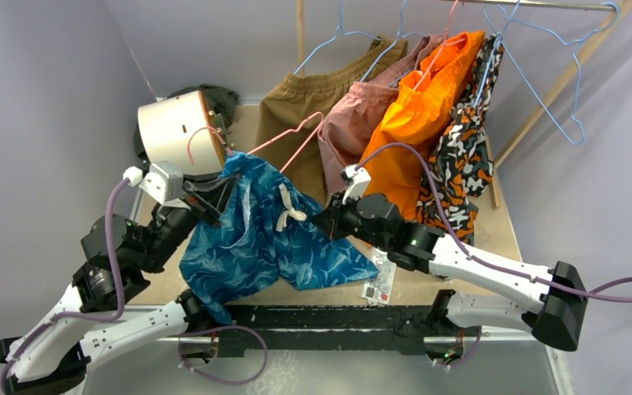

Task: Place the shorts on the hanger
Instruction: Hang the shorts on the hanger.

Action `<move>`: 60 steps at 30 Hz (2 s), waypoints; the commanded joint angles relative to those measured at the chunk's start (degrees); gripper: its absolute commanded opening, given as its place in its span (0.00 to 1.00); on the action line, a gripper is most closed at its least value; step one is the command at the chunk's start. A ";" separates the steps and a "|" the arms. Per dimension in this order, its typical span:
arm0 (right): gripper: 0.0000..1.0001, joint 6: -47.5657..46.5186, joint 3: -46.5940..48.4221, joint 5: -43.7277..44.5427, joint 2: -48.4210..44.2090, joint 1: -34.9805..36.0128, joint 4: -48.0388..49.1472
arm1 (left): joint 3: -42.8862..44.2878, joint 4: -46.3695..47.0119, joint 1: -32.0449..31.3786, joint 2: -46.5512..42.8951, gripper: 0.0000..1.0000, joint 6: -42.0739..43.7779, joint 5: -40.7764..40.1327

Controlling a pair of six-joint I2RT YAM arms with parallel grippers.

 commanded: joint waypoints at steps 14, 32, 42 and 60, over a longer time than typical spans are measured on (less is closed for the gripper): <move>0.00 -13.40 25.10 22.96 -5.84 0.02 -11.76 | 11.56 5.78 0.32 -1.02 0.00 -1.03 17.79; 0.00 -5.75 22.03 22.03 -9.96 0.03 -21.60 | 2.84 1.77 0.31 -5.34 0.00 -2.78 17.86; 0.00 -25.94 49.60 18.87 -4.94 0.05 -8.19 | 27.28 4.50 0.31 10.26 0.00 3.68 22.19; 0.00 -16.19 36.96 22.96 -8.83 0.03 -24.29 | 7.83 0.99 0.35 -1.87 0.00 -2.71 22.66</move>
